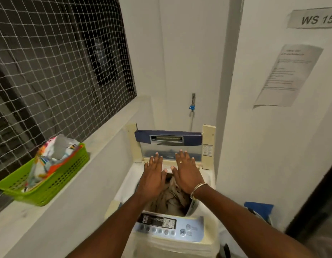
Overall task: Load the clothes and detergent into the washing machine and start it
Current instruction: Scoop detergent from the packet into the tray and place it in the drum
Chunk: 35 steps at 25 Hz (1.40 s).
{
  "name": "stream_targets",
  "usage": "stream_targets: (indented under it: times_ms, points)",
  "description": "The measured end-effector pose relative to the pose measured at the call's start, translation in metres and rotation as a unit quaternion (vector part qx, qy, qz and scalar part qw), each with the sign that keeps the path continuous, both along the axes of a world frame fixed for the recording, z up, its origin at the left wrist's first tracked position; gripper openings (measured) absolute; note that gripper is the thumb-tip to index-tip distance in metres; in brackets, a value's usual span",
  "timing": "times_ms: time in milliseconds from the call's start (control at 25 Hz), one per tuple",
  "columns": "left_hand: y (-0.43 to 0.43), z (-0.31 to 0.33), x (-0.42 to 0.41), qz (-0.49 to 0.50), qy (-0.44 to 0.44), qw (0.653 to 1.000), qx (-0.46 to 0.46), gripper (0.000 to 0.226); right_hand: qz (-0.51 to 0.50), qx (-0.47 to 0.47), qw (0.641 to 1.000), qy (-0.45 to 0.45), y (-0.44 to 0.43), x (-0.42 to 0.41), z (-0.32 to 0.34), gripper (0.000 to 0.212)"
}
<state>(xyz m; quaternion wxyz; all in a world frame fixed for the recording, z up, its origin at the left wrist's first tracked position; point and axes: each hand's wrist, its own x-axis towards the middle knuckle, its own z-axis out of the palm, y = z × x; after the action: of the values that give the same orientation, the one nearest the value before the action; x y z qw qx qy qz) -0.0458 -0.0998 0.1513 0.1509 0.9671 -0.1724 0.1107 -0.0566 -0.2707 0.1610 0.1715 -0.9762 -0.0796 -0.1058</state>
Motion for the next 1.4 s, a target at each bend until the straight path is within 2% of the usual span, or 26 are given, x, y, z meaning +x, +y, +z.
stream_targets:
  times_ms: [320,440,560,880,1400]
  points:
    - [0.081,0.015,0.049,-0.034,-0.021,0.999,0.02,0.06,-0.06,-0.042,0.997,-0.013,0.078,0.035,0.011,0.064]
    - [0.112,0.017,0.071,-0.048,-0.04,0.997,0.035,0.06,-0.102,-0.031,0.994,-0.015,0.106,0.05,0.008,0.065]
    - [0.122,0.013,0.084,-0.052,-0.037,0.996,0.067,0.063,-0.129,-0.068,0.989,-0.021,0.117,0.056,0.0,0.066]
    - [0.087,-0.023,0.1,-0.035,-0.072,0.99,0.116,0.07,-0.16,-0.119,0.98,-0.004,0.09,0.066,-0.025,0.065]
    - [0.037,-0.025,0.126,-0.049,-0.033,0.994,0.094,0.07,-0.14,-0.106,0.985,-0.004,0.046,0.097,-0.048,0.067]
